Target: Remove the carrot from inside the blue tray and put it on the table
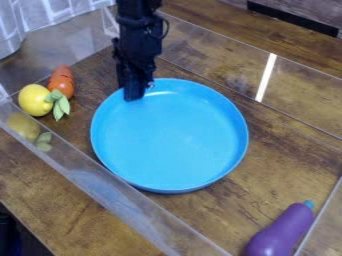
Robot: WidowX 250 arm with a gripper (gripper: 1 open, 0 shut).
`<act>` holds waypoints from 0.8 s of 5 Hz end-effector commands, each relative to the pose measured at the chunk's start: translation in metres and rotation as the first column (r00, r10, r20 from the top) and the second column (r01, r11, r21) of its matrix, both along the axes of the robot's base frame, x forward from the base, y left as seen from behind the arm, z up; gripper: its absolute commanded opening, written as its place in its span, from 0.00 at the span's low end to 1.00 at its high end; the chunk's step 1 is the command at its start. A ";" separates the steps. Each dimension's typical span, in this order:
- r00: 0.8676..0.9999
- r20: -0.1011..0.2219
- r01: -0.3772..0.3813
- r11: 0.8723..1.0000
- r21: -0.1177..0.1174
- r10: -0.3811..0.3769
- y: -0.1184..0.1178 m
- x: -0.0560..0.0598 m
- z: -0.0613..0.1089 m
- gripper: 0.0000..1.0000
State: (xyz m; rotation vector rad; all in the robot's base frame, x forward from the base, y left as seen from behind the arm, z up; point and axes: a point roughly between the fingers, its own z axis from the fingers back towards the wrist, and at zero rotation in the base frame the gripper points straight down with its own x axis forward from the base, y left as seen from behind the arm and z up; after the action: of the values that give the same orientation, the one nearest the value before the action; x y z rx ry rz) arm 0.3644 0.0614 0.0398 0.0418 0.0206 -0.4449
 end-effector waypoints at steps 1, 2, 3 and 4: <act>0.997 0.071 0.020 0.999 0.027 -0.022 0.012 0.017 0.031 0.00; 0.996 0.080 0.043 0.998 0.040 -0.046 0.021 0.028 0.043 0.00; 0.997 0.063 0.048 0.998 0.045 -0.051 0.035 0.023 0.037 0.00; 0.998 0.041 0.055 0.997 0.052 -0.057 0.052 0.016 0.031 0.00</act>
State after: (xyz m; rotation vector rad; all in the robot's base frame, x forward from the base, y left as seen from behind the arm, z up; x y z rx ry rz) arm 0.3787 0.1023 0.0541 0.0722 0.0281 -0.5092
